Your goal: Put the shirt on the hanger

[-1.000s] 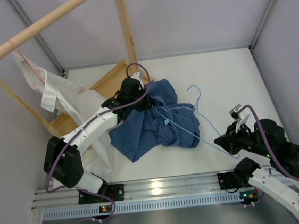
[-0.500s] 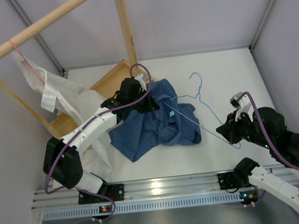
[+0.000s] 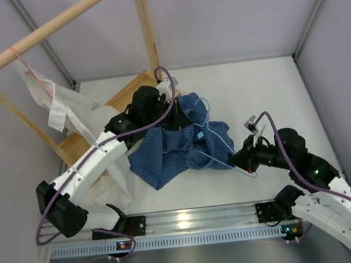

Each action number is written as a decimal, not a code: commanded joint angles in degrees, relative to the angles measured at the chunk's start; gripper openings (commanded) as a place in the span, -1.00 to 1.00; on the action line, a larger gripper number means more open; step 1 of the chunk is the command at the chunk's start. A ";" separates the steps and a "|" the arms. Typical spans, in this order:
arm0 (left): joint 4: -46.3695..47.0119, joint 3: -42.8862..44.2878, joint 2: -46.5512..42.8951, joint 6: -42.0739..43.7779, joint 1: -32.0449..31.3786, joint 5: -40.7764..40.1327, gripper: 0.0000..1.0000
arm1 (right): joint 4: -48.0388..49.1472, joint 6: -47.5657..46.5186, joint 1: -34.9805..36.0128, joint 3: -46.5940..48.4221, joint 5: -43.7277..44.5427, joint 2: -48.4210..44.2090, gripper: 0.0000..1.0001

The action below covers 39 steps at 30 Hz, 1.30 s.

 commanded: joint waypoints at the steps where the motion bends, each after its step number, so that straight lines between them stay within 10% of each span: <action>1: -2.98 2.32 -3.59 3.85 -1.24 2.56 -1.00 | 24.53 6.22 0.09 -6.54 -3.47 -4.13 -1.00; 12: -8.60 9.08 -2.28 4.73 -8.63 -4.02 -1.00 | 30.13 1.76 0.18 -7.17 8.57 -3.17 -1.00; 26: -18.27 16.81 -1.49 7.02 -15.84 -22.65 -1.00 | 46.38 2.80 0.18 -17.88 1.98 -12.30 -1.00; 37: -18.54 29.02 4.93 11.58 -22.34 -9.13 -0.99 | 63.17 5.71 0.18 -23.69 0.84 -7.83 -1.00; 39: -18.63 30.17 5.11 13.16 -22.52 -5.29 -0.62 | 65.63 6.15 0.27 -24.04 1.45 -8.27 -1.00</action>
